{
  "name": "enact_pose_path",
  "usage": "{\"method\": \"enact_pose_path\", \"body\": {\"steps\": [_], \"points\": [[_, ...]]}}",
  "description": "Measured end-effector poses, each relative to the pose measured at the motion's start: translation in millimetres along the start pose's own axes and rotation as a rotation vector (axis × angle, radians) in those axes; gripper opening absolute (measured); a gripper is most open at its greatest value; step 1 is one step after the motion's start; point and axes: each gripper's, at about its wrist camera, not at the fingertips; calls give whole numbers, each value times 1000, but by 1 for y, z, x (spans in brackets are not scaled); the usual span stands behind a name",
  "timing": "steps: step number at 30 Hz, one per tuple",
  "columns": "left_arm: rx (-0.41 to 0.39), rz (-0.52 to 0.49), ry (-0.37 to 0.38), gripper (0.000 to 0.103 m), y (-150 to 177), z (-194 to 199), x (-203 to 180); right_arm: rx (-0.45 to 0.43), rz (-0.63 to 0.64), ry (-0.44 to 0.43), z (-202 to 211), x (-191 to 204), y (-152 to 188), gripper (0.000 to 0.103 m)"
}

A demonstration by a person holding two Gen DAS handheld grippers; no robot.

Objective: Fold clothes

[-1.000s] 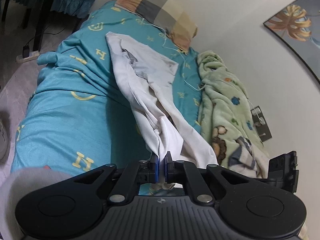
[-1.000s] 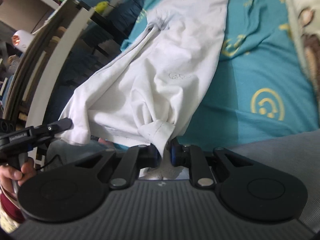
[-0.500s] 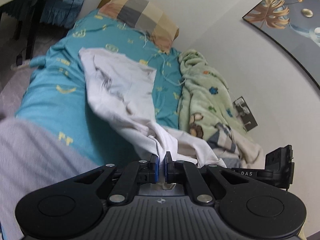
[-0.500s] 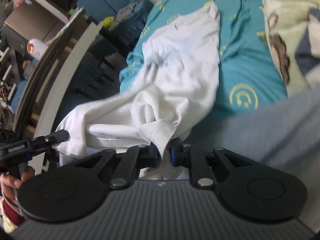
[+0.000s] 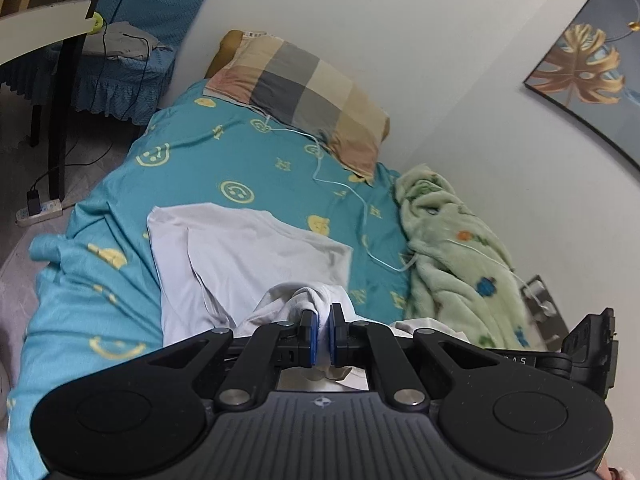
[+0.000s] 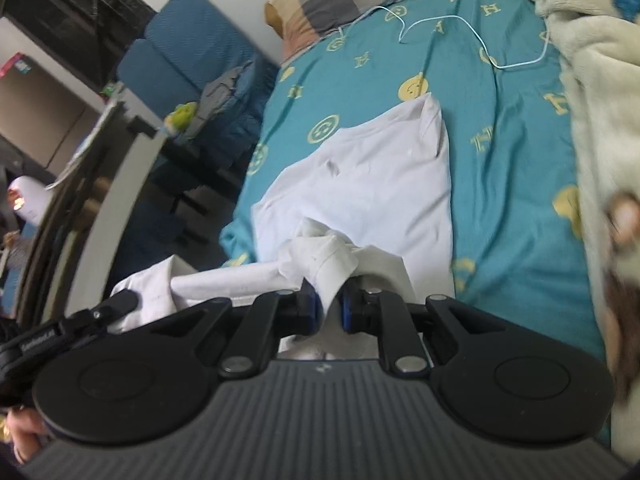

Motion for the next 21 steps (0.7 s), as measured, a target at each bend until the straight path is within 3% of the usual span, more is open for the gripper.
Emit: {"method": "enact_pose_path", "body": {"steps": [8, 12, 17, 21], "points": [[73, -14, -116, 6, -1, -126, 57, 9, 17, 50, -111, -34, -41, 16], [124, -93, -185, 7, 9, -169, 73, 28, 13, 64, -155, -50, -49, 17], [142, -135, -220, 9, 19, -193, 82, 47, 28, 84, -174, -51, -51, 17], [132, -141, -242, 26, 21, -185, 81, 48, -14, 64, -167, -53, -53, 19]]}}
Point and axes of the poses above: each gripper's, at about its wrist camera, not at the fingertips, and z roughly against the way its jaws point, x to its left, y to its underside, and after that the axes turned 7 degrees about -x, right-handed
